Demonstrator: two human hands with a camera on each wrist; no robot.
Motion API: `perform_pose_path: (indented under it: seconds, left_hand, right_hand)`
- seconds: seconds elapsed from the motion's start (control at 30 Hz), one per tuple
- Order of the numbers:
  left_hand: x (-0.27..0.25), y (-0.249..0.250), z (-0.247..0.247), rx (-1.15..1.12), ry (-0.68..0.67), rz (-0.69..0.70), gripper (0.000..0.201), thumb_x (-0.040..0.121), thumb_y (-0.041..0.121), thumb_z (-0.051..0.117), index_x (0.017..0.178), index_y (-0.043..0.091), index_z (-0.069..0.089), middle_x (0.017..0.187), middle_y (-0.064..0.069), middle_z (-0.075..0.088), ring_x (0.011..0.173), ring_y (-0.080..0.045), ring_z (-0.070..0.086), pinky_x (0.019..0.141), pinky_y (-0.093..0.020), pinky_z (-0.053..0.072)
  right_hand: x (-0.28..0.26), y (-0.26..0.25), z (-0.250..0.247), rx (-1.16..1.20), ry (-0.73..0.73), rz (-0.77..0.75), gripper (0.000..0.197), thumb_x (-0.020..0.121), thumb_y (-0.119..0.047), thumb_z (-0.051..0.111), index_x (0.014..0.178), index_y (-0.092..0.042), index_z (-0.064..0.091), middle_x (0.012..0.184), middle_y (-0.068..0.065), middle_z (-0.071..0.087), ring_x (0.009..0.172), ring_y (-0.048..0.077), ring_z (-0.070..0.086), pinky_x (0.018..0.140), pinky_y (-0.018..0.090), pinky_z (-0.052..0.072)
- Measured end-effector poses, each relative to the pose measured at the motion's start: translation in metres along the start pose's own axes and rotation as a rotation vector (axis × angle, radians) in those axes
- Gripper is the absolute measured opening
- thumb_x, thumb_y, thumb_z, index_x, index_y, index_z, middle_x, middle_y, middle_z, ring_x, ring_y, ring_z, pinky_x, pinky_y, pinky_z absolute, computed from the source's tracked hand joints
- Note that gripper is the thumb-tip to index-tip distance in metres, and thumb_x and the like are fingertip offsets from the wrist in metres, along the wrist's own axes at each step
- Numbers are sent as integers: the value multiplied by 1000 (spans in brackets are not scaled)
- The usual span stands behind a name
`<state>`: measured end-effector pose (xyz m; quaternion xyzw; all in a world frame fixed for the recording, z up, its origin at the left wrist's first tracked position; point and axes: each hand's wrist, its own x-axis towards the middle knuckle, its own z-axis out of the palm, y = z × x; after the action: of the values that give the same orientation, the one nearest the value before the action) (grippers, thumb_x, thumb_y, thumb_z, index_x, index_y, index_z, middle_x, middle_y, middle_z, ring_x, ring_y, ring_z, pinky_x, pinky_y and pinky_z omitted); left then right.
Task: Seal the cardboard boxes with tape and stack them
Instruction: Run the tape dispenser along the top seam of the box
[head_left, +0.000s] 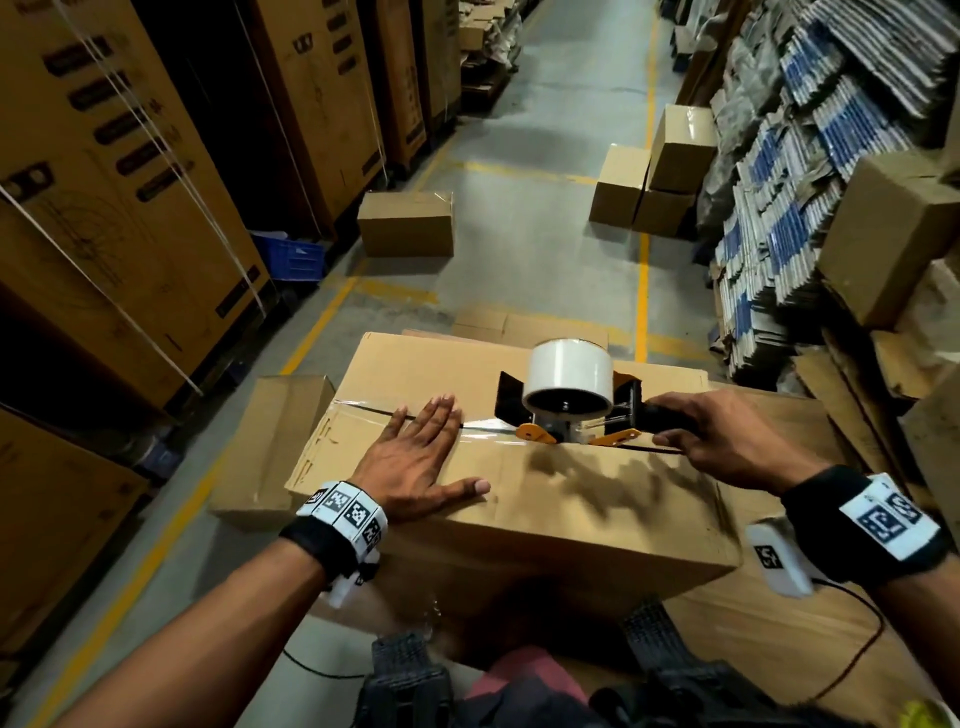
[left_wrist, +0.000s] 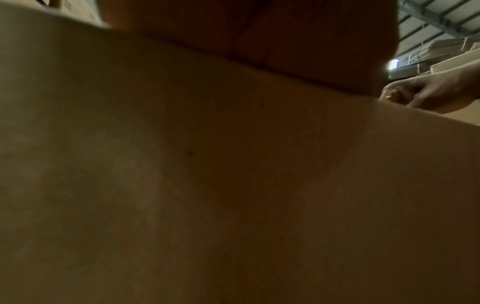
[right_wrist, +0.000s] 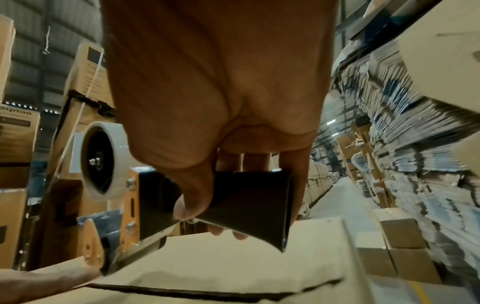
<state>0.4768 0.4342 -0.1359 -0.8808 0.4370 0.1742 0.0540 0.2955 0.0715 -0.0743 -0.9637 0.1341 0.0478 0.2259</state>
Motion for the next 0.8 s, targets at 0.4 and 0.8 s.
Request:
perform_pose_path:
  seconds: [0.4,0.8]
  left_hand:
    - [-2,2,-2,-4,-18,9,121,69,101,-14,161,23,-26,164,9,-39,152,-9,-34,127,-42,-17]
    - [-12,-27,-3,29,-32,31,120,68,101,-15,161,24,-24,165,8,-35,152,-8,-32,128,-40,-16]
  right_hand:
    - [-46,69,-33,50,-23,112,44,89,-21,79,126,-44,68,111,-25,73,106,0,67,96,41,57]
    - [-43,52,-3,50,-30,65,42,86,-24,82,126,-29,69,113,-13,68,106,10,66,93,31,56]
